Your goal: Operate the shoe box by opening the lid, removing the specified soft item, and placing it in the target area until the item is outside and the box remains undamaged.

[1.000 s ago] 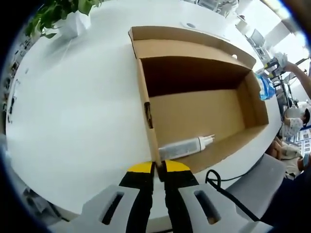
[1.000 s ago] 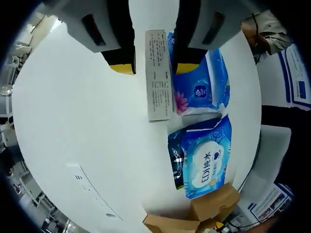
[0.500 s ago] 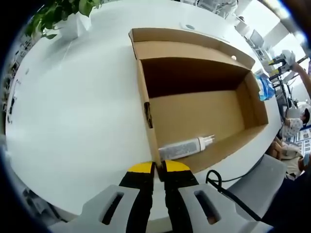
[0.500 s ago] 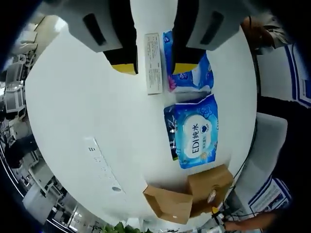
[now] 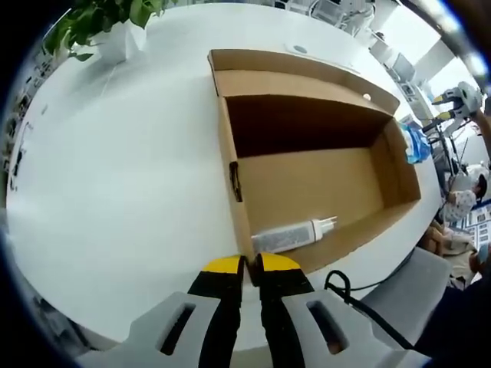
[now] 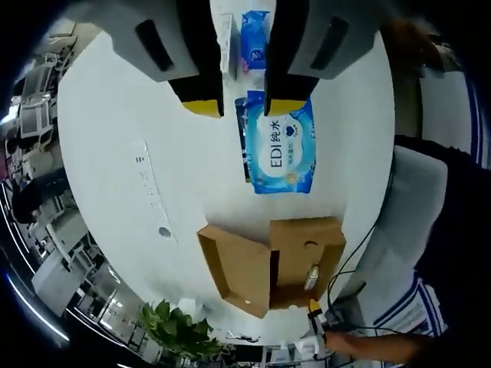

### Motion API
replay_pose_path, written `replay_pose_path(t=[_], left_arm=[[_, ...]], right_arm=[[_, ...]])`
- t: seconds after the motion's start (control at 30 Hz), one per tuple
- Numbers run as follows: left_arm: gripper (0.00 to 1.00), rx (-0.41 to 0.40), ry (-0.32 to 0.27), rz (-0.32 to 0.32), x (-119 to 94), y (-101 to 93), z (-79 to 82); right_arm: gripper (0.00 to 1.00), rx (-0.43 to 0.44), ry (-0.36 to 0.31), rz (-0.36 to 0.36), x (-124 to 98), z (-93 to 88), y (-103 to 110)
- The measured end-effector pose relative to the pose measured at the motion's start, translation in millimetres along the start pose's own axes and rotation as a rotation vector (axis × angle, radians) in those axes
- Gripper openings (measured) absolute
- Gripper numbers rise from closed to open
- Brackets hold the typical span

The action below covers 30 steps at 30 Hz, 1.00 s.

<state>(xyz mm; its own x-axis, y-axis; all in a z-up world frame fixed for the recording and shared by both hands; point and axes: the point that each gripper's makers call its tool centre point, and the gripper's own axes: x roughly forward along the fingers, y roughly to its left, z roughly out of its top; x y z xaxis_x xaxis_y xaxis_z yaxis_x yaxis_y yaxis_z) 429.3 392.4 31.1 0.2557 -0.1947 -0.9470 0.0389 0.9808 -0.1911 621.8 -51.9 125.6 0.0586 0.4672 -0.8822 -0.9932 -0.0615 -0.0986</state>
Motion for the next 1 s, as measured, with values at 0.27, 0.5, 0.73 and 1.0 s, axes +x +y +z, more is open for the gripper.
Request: replay_pose_path(t=[0.27, 0.5, 0.73, 1.0], left_arm=[[0.04, -0.024, -0.024, -0.003, 0, -0.4, 0.1], [0.04, -0.043, -0.033, -0.002, 1, 0.8, 0.6], [0.05, -0.039, -0.051, -0.013, 1, 0.9, 0.9], [0.06, -0.032, -0.077, -0.025, 1, 2.1, 3.1]], right_arm=[[0.17, -0.071, -0.097, 0.082, 43, 85.5, 55], [0.17, -0.111, -0.102, 0.152, 70, 123.1, 87], [0.17, -0.118, -0.124, 0.171, 87, 155.5, 102], [0.16, -0.094, -0.157, 0.196, 116, 186.1, 122]])
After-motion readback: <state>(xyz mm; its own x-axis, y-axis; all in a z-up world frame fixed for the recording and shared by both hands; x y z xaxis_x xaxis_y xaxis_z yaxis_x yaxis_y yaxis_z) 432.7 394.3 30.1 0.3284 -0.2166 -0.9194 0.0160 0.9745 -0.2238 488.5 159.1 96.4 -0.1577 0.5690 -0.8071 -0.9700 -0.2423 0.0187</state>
